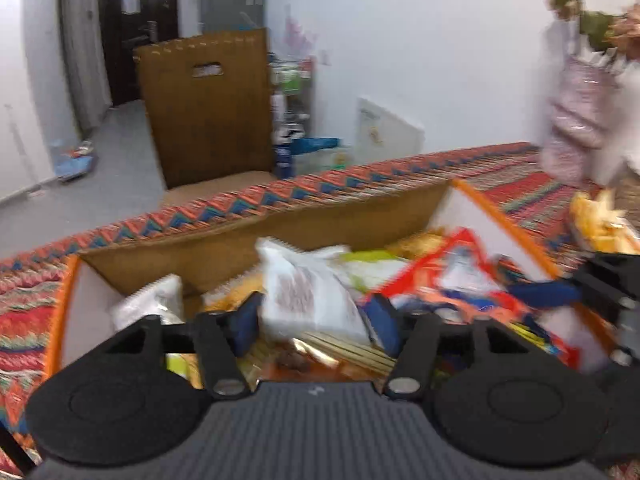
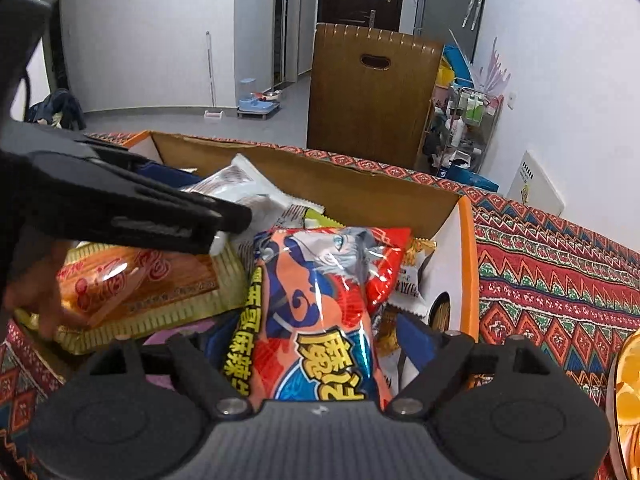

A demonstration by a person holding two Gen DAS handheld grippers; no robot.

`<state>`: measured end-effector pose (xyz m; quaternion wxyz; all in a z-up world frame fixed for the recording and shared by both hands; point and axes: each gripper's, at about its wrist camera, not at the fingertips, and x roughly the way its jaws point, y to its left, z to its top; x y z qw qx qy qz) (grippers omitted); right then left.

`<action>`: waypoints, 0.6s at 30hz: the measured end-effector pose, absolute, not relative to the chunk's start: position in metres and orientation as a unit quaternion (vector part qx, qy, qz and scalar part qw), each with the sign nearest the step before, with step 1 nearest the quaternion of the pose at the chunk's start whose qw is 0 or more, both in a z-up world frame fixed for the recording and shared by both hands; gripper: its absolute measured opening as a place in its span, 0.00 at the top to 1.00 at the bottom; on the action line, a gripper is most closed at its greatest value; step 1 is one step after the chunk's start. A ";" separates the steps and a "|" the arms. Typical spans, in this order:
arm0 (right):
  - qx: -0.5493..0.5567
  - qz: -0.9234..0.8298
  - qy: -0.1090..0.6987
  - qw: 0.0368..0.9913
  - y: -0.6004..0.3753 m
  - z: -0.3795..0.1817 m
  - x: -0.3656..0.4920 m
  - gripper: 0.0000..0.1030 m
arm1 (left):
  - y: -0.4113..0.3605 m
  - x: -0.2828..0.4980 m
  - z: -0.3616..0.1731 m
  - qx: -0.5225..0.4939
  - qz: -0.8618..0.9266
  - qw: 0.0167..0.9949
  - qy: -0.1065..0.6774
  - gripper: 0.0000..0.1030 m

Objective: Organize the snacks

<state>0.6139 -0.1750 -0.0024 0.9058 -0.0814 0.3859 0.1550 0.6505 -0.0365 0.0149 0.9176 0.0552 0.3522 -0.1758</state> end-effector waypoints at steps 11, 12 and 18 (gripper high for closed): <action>-0.054 0.149 0.358 0.920 -0.195 0.066 0.556 0.11 | -0.029 0.582 0.078 0.037 -0.149 0.927 0.341 0.06; -0.053 0.148 0.349 0.924 -0.199 0.075 0.548 0.10 | -0.025 0.572 0.088 0.027 -0.146 0.929 0.338 0.04; -0.049 0.150 0.298 0.941 -0.223 0.123 0.482 0.05 | 0.003 0.479 0.130 0.013 -0.090 0.947 0.309 0.00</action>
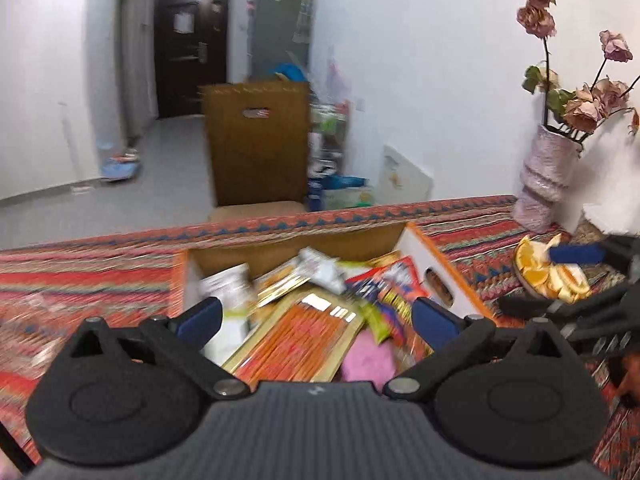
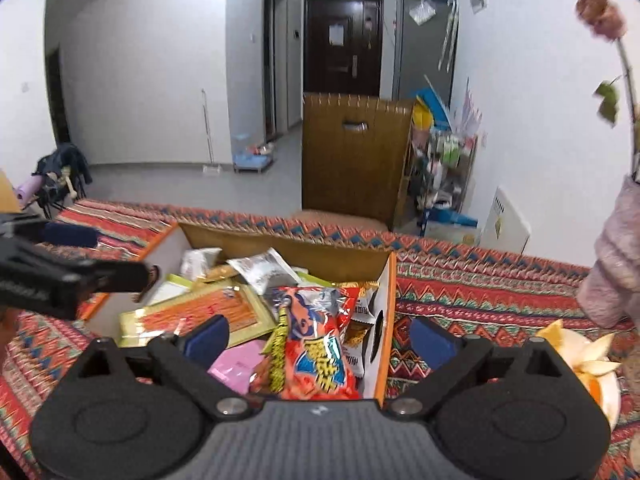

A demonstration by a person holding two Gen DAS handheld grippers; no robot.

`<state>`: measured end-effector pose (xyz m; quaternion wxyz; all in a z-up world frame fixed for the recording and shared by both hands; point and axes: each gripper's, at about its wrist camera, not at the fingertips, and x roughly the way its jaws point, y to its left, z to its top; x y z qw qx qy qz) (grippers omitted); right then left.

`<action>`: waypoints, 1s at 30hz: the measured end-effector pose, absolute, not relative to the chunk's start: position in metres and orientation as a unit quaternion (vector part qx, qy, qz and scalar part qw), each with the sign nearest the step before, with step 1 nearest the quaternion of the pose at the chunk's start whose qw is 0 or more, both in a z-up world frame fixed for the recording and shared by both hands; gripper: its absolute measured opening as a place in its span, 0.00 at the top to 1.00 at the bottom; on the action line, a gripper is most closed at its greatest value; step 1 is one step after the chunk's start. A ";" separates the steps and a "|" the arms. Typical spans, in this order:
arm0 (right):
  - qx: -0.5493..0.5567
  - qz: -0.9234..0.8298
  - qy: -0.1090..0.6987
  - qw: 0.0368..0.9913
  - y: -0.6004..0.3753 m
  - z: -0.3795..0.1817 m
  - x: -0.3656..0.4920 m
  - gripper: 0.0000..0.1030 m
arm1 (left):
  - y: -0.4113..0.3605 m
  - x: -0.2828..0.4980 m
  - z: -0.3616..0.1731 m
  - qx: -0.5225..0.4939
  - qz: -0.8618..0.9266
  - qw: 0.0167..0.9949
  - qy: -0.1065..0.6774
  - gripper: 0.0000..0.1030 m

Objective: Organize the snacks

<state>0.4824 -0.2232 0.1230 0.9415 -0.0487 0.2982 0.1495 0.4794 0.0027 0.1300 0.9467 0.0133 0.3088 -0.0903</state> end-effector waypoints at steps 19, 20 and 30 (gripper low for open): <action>-0.040 0.158 0.140 0.977 -0.247 0.079 0.150 0.00 | 0.035 0.106 0.075 -0.026 0.032 0.986 0.164 0.00; -0.050 0.153 0.136 0.978 -0.245 0.069 0.132 0.00 | 0.033 0.092 0.068 -0.033 0.035 0.985 0.167 0.00; -0.032 0.141 0.167 0.975 -0.231 0.001 0.013 0.00 | -0.001 0.000 0.013 0.008 0.019 0.979 0.205 0.00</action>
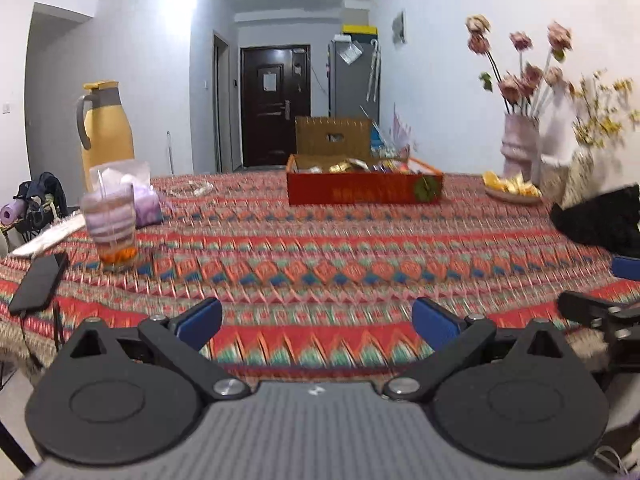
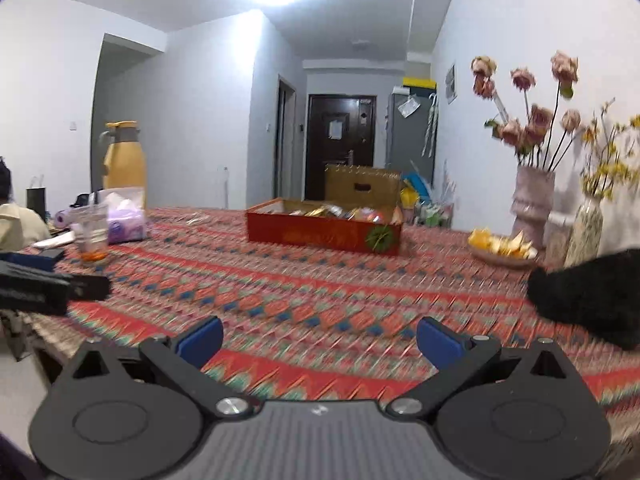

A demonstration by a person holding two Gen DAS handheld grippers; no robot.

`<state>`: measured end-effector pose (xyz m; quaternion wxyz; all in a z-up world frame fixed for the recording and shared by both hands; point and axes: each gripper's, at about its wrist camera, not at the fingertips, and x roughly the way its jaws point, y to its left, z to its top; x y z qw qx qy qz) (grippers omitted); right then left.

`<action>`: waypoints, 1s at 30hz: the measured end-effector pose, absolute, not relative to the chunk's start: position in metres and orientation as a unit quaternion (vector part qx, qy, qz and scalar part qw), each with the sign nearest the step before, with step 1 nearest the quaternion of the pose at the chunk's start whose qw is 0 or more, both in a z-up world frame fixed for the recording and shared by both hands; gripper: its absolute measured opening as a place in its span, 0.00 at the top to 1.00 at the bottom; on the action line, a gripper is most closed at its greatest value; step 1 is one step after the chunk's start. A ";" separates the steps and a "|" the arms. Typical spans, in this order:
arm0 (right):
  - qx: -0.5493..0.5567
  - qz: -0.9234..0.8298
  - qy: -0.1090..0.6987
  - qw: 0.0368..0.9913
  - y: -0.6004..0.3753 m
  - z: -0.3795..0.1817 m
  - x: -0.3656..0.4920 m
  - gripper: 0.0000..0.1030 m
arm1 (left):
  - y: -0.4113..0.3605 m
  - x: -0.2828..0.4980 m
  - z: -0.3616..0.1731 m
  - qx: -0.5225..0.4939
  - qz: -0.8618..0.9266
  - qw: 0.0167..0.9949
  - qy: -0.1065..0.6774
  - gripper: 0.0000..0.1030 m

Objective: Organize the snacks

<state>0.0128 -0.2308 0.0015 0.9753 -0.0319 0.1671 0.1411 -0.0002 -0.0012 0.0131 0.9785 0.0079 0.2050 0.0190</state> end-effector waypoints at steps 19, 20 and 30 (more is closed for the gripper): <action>-0.007 0.151 0.187 0.971 -0.222 -0.001 0.012 0.00 | -0.005 -0.012 0.018 0.013 -0.005 0.983 0.182 0.00; -0.007 0.151 0.187 0.971 -0.222 -0.001 0.013 0.00 | -0.004 -0.012 0.018 0.012 -0.005 0.983 0.182 0.00; -0.003 0.146 0.188 0.971 -0.223 -0.002 0.013 0.00 | -0.004 -0.011 0.016 0.012 -0.007 0.983 0.186 0.00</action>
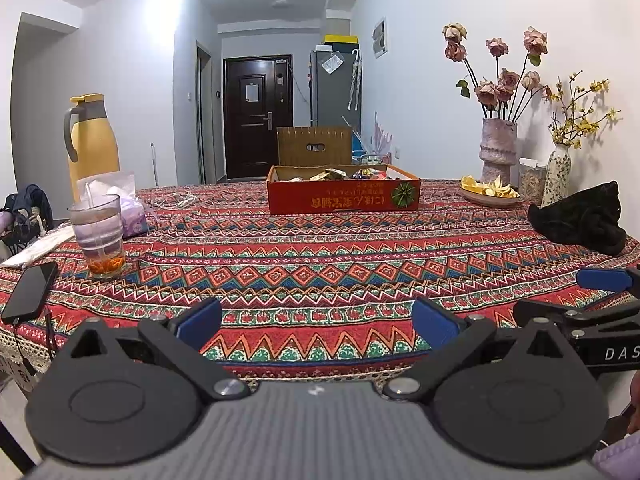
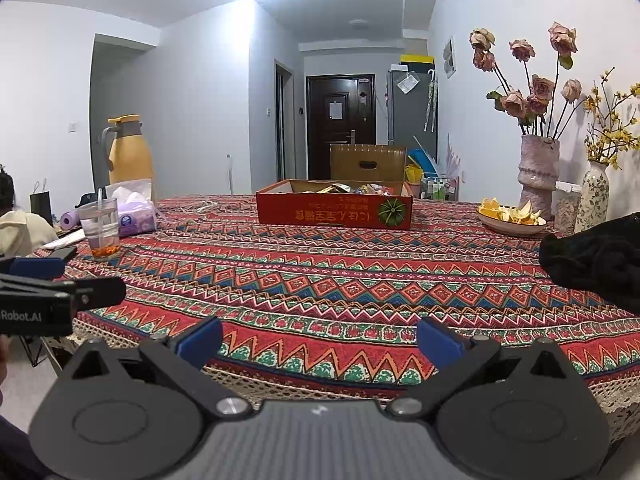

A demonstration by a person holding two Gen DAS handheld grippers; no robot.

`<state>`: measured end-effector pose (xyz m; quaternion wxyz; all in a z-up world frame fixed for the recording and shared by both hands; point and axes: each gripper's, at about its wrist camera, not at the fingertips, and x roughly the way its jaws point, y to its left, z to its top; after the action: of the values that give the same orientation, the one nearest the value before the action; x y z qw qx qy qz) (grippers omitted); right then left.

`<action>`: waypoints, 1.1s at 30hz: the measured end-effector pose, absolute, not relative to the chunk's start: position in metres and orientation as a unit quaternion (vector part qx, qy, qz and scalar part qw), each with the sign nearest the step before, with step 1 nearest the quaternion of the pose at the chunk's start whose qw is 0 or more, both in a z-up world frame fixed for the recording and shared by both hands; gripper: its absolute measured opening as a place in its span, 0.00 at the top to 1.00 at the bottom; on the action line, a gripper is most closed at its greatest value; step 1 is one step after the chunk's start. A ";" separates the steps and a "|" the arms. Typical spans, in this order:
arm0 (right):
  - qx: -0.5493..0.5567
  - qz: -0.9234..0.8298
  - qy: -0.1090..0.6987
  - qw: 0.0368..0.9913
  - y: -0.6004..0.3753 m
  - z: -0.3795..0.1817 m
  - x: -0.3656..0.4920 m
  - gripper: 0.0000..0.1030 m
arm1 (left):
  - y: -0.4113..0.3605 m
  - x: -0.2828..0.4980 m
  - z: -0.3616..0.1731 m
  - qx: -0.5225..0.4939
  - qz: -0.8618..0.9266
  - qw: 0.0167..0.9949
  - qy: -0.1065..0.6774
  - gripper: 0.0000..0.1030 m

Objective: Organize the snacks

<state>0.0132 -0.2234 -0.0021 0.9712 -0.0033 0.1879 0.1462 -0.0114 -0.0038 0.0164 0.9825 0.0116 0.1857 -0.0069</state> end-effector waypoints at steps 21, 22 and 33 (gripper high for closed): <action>-0.001 0.148 0.188 0.971 -0.223 -0.004 0.014 0.00 | -0.004 -0.013 0.016 0.012 -0.006 0.983 0.182 0.00; -0.002 0.149 0.188 0.971 -0.223 -0.004 0.014 0.00 | -0.004 -0.013 0.016 0.012 -0.006 0.983 0.182 0.00; -0.003 0.149 0.188 0.971 -0.222 -0.005 0.013 0.00 | -0.004 -0.014 0.016 0.015 -0.006 0.983 0.182 0.00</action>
<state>0.0132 -0.2222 -0.0048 0.9707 -0.0030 0.1884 0.1491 -0.0143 -0.0042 0.0162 0.9832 0.0151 0.1820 -0.0057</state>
